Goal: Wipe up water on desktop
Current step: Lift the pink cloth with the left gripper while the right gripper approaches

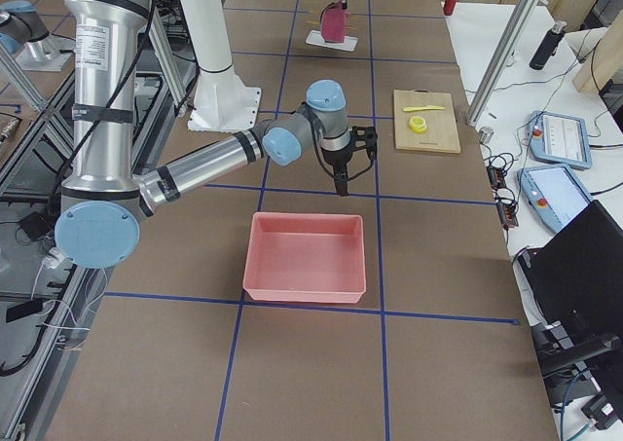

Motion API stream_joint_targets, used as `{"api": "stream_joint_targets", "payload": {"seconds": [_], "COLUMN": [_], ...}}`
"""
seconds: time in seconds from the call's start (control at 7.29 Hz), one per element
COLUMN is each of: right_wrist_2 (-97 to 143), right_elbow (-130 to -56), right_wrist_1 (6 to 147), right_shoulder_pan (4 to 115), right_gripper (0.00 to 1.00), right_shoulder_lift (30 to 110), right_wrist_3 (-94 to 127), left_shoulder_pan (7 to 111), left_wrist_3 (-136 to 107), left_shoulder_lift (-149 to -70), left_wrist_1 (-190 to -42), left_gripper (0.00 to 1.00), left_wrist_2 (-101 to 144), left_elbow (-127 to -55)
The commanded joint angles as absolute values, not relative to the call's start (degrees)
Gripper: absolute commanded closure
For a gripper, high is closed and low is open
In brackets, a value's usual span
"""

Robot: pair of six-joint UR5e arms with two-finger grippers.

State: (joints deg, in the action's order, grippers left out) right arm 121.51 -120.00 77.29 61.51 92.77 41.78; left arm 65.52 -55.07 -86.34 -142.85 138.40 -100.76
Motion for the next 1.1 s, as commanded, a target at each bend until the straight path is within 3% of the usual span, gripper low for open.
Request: {"api": "stream_joint_targets", "payload": {"seconds": [0.0, 0.55, 0.96], "right_wrist_2": [117.3, 96.1, 70.4], "right_elbow": [-120.1, -118.7, -116.8], "right_wrist_1": [77.1, 77.0, 77.0], "right_shoulder_pan": [56.5, 35.0, 18.4], "right_gripper": [0.0, 0.02, 0.06], "right_shoulder_lift": [85.5, 66.0, 59.9], "right_wrist_3": [41.8, 42.9, 45.0], "left_shoulder_pan": [66.2, 64.9, 61.5], "left_wrist_3": [-73.9, -101.0, -118.8], "left_shoulder_lift": [-93.1, -104.2, -111.9], "left_wrist_1": [-142.6, -142.1, -141.7], "left_gripper": [1.0, 1.0, 1.0], "left_wrist_2": [137.3, 131.8, 131.7], "left_elbow": [-101.7, -102.3, -102.7]}}
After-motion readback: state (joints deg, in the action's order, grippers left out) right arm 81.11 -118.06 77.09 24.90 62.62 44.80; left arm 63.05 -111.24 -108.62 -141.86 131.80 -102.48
